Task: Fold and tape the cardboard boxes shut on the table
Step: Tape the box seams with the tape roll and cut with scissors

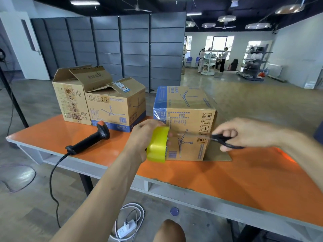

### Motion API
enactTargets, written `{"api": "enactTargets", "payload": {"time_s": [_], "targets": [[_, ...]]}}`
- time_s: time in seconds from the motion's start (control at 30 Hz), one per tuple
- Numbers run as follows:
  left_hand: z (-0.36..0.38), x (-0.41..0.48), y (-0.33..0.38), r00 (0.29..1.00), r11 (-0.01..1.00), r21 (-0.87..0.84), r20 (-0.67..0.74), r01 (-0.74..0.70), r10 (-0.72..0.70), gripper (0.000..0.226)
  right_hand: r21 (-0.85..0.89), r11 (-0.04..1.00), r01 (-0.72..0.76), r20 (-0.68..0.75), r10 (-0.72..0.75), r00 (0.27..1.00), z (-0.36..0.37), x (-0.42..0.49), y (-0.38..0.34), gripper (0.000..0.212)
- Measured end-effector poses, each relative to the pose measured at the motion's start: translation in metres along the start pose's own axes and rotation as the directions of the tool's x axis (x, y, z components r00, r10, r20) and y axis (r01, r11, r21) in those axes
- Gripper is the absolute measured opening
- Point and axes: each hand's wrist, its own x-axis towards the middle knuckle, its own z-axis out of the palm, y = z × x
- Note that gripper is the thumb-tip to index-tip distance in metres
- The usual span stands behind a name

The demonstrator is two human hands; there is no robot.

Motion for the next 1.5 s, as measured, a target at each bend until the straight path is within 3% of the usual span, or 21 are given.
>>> {"api": "enactTargets", "payload": {"time_s": [0.1,0.2,0.4,0.47,0.53,0.6,0.67,0.73,0.83,0.9,1.03,1.27,1.5], "targets": [[-0.002,0.002,0.004,1.0,0.999,0.027,-0.005,0.018,-0.018,0.024,-0.108,0.987,-0.12,0.059,0.126,0.99,0.033,-0.008,0.026,0.034],[-0.003,0.004,0.007,1.0,0.998,0.053,-0.022,0.024,-0.022,0.022,-0.182,0.962,-0.204,-0.013,0.205,0.979,0.069,-0.014,0.046,0.043],[-0.004,0.003,0.01,0.999,0.998,0.044,-0.015,0.033,-0.032,0.021,-0.401,0.883,-0.244,0.084,0.301,0.95,0.082,-0.011,0.041,0.051],[-0.004,0.002,0.01,1.0,0.999,0.039,-0.01,0.026,-0.026,0.021,-0.438,0.878,-0.19,0.039,0.23,0.972,0.075,-0.012,0.021,0.042],[-0.004,0.002,0.01,1.0,0.999,0.036,-0.011,0.013,-0.013,0.019,-0.429,0.902,-0.047,-0.15,-0.02,0.988,0.067,-0.009,-0.012,0.028],[-0.004,0.004,0.008,1.0,1.0,0.027,-0.023,0.011,-0.01,0.016,-0.363,0.916,0.171,-0.372,-0.31,0.875,0.058,-0.001,-0.049,0.022],[-0.003,0.005,0.009,1.0,0.999,0.028,-0.024,0.018,-0.018,0.016,-0.357,0.888,0.291,-0.501,-0.445,0.743,0.048,0.016,-0.078,0.026],[-0.003,0.004,0.01,0.999,1.0,0.019,-0.021,0.025,-0.025,0.016,-0.378,0.885,0.272,-0.57,-0.454,0.684,0.04,0.038,-0.094,0.027],[-0.002,0.001,0.011,1.0,1.0,0.017,-0.023,0.02,-0.02,0.018,-0.397,0.896,0.2,-0.6,-0.418,0.681,0.036,0.066,-0.105,0.031],[-0.002,0.001,0.012,0.999,1.0,0.011,-0.029,0.016,-0.016,0.021,-0.399,0.891,0.217,-0.589,-0.43,0.684,0.04,0.079,-0.107,0.031],[-0.004,0.001,0.012,0.999,0.999,0.009,-0.016,0.034,-0.033,0.026,-0.407,0.878,0.251,-0.645,-0.471,0.601,0.043,0.091,-0.107,0.024],[-0.005,0.0,0.014,0.999,0.999,-0.004,0.01,0.042,-0.042,0.029,-0.436,0.87,0.229,-0.7,-0.488,0.522,0.051,0.098,-0.102,0.022],[-0.007,-0.002,0.012,0.998,0.999,-0.027,0.05,0.044,-0.043,0.019,-0.554,0.821,0.138,-0.644,-0.528,0.554,0.053,0.094,-0.102,0.034]]}}
